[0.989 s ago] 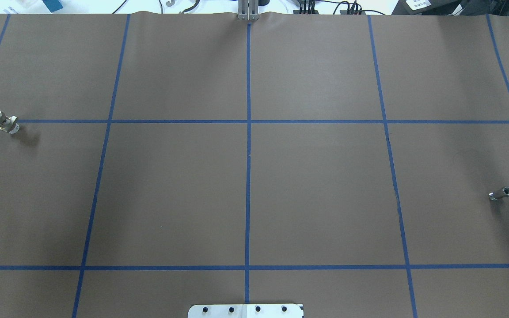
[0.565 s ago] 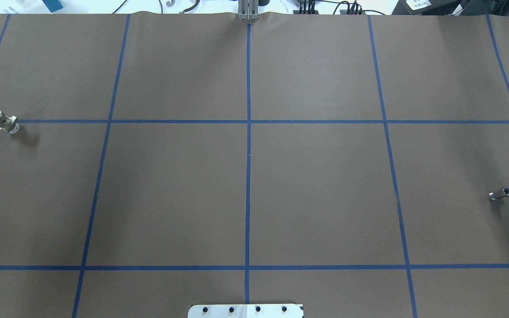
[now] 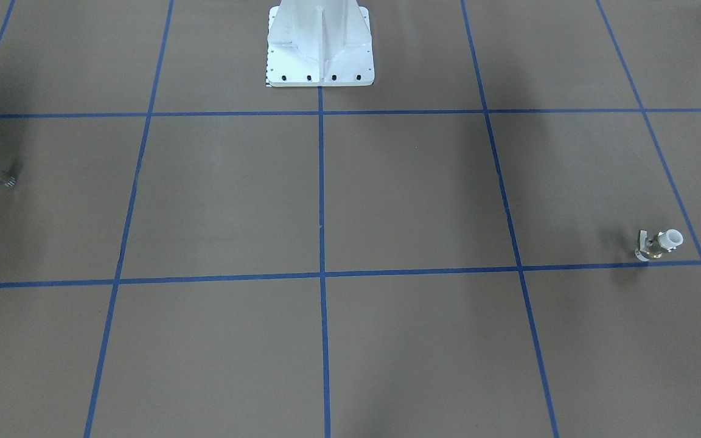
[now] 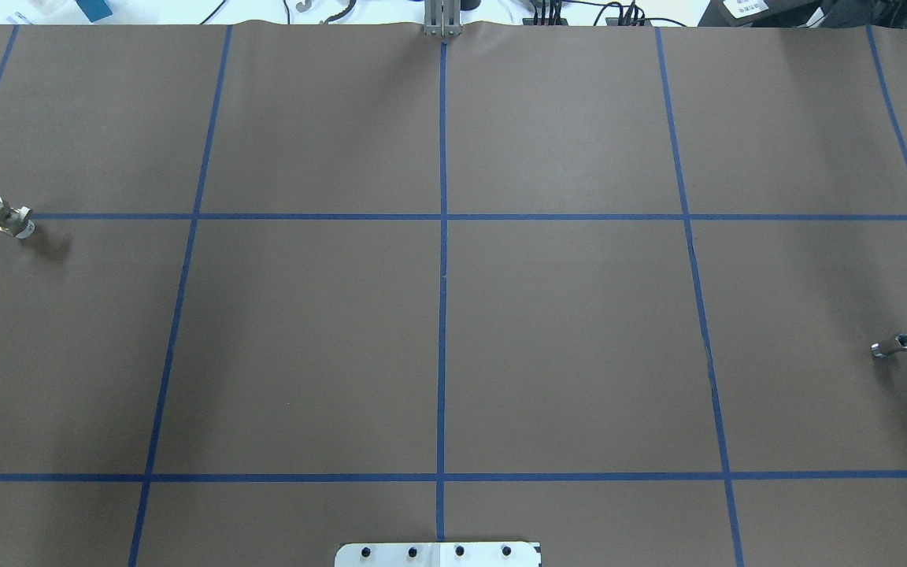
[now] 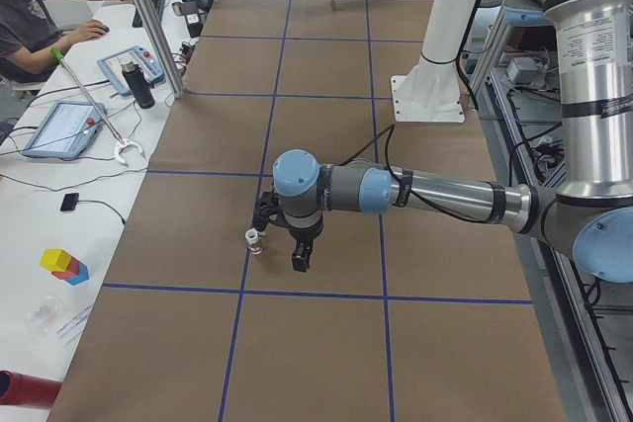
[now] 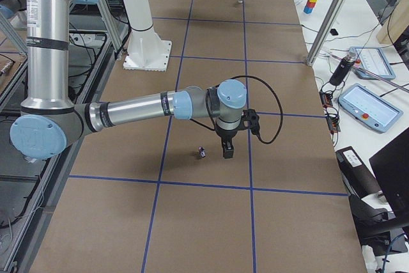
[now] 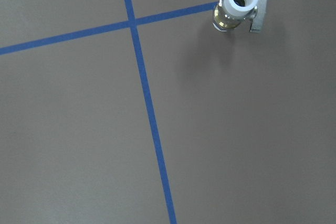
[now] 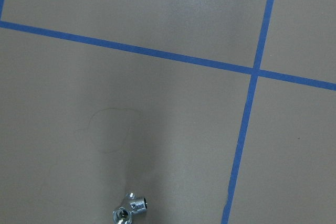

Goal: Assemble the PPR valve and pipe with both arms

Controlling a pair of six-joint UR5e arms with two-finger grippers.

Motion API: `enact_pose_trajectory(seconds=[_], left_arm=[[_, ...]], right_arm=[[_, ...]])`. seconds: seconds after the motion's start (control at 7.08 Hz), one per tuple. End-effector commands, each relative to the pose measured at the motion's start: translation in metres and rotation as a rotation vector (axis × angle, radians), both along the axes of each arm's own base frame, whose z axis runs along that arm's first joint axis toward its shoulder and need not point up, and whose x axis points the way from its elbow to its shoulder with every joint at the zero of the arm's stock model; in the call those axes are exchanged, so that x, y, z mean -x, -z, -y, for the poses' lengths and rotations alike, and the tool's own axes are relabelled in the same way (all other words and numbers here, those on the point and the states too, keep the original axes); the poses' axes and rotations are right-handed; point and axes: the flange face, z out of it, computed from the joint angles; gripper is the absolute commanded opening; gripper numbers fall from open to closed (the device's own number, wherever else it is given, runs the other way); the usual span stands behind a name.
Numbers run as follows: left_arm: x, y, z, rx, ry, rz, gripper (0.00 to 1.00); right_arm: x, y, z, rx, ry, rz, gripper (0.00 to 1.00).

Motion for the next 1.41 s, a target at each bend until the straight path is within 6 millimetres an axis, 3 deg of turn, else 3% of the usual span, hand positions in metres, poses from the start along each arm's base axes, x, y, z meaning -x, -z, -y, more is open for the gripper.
enact_pose_trajectory(seconds=[0.0,0.14,0.71,0.85,1.13,1.27], left_arm=[[0.001,0.004,-0.004,-0.005,0.003,-0.036,1.0],[0.003,-0.002,-0.014,-0.005,0.008,-0.039,1.0],[0.0,-0.001,-0.012,0.008,0.017,-0.039,1.0],[-0.004,0.01,0.001,0.013,0.037,-0.037,0.99],[-0.009,0.011,0.033,0.009,0.037,-0.033,1.0],[-0.038,0.017,0.072,0.017,0.01,-0.022,1.0]], right_arm=[[0.0,0.0,0.0,-0.001,0.0,-0.001,0.99],[0.0,0.0,0.0,0.0,0.0,0.0,1.0],[0.0,0.001,0.0,-0.002,0.0,0.002,0.99],[0.0,0.002,0.0,-0.003,0.0,0.002,0.99],[0.0,0.001,0.0,-0.002,0.0,0.002,1.0],[0.0,0.001,0.0,0.0,0.0,0.003,0.99]])
